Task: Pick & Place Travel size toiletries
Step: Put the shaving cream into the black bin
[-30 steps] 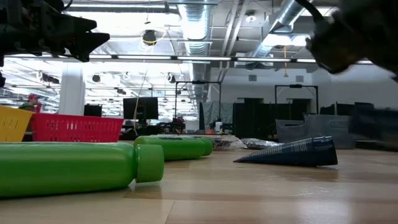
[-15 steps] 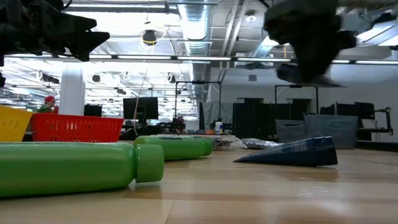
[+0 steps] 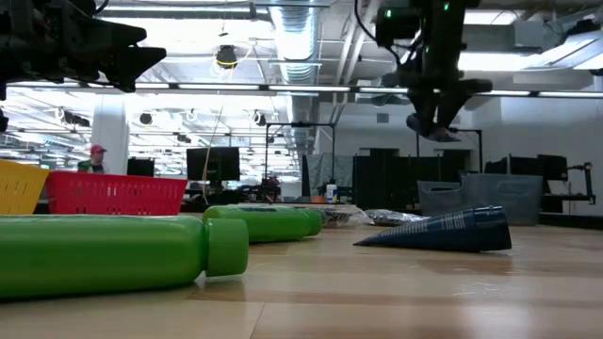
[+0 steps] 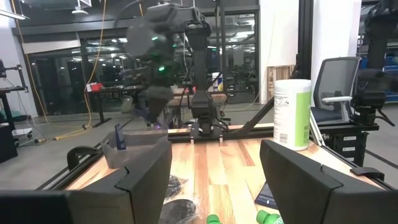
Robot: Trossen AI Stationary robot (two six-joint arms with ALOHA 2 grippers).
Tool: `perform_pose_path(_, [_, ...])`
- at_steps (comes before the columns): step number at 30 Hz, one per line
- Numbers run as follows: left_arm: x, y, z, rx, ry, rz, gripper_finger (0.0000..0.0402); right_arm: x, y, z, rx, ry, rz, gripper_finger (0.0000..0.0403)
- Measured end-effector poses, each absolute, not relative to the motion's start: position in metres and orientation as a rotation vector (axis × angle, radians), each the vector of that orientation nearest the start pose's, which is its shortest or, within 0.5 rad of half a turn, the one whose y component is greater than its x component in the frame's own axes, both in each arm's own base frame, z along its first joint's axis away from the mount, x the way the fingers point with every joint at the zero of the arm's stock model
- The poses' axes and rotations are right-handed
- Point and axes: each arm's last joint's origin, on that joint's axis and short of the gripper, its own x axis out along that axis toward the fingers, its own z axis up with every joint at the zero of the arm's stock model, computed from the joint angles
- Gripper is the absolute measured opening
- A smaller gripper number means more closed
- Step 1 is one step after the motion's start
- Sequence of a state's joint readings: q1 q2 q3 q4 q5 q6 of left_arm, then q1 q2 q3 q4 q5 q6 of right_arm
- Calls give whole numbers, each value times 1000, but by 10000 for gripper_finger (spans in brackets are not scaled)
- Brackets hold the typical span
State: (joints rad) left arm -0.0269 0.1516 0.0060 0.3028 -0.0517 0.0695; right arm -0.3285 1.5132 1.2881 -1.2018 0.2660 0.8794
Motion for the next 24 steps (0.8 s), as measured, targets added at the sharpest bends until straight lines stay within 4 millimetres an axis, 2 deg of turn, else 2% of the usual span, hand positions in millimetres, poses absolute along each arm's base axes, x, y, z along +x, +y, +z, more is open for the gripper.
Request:
perform_pose_path(5, [106,-1,183,63,-160,31,242,238,-127,273,743,1139,-1242,123])
perform_pose_path(9, [106,-1,183,63,-163,31,242,229,-144,268,756,1176,-1312,123])
perform_pose_path(13, [105,-1,183,63,-164,31,242,229,-151,258,770,1232,-1348,123])
perform_pose_path(24, [105,-1,184,62,-170,31,242,243,-168,211,701,1372,-1529,124])
